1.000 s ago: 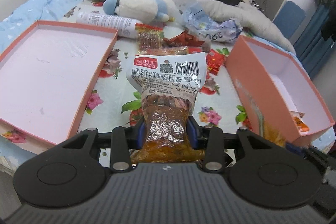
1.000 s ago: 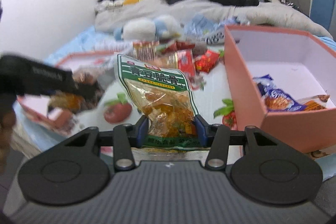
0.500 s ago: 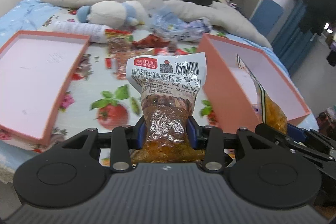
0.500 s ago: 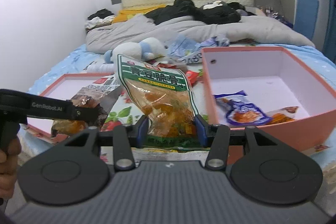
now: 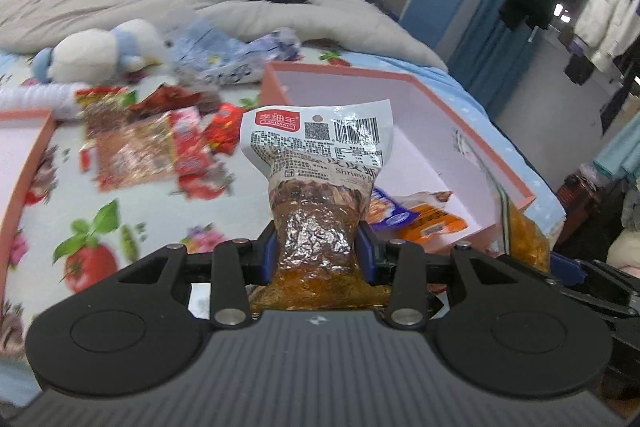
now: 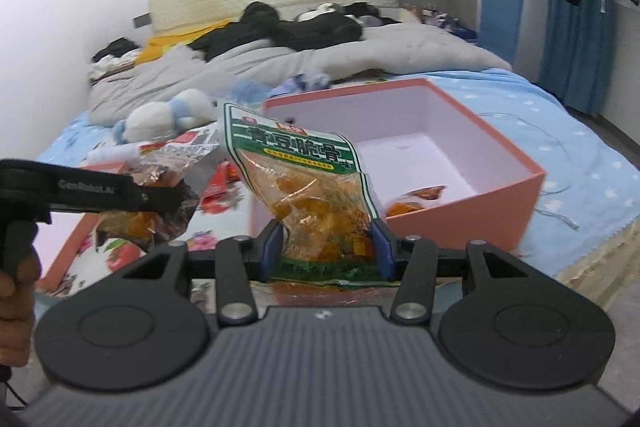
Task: Organize snacks
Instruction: 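Lift both held bags and carry them toward the deep pink box, then open both tools to drop the bags into the deep pink box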
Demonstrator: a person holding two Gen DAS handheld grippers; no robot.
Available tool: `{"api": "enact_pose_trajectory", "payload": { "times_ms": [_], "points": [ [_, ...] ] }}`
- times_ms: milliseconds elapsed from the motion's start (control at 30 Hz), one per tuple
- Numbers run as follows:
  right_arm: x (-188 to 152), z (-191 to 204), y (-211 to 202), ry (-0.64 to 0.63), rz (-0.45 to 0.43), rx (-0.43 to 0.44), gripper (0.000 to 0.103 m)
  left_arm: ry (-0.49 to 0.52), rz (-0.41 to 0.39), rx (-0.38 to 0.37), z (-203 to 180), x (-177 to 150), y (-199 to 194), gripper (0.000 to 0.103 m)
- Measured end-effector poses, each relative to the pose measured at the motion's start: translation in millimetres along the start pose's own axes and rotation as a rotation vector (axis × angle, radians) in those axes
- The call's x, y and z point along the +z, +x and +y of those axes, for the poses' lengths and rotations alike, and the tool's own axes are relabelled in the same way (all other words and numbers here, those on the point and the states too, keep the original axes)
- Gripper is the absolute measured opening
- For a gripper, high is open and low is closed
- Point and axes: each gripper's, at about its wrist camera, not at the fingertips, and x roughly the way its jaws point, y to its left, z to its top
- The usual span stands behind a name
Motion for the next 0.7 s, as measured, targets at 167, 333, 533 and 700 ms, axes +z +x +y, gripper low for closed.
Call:
{"api": "enact_pose_trajectory", "payload": {
  "times_ms": [167, 333, 533, 700],
  "points": [
    [13, -14, 12, 0.022, -0.029, -0.013, 0.050, 0.037, -0.020, -0.022, -19, 23, 18, 0.045],
    [28, -28, 27, 0.025, -0.042, -0.033, 0.050, 0.046, -0.006, -0.040, -30, 47, 41, 0.045],
    [48, -44, 63, 0.033, -0.022, -0.037, 0.051, 0.084, 0.045, -0.065, -38, 74, 83, 0.045],
    [57, -57, 95, 0.046, 0.037, -0.047, 0.051, 0.082, 0.108, -0.076, -40, 95, 119, 0.045]
  ]
}}
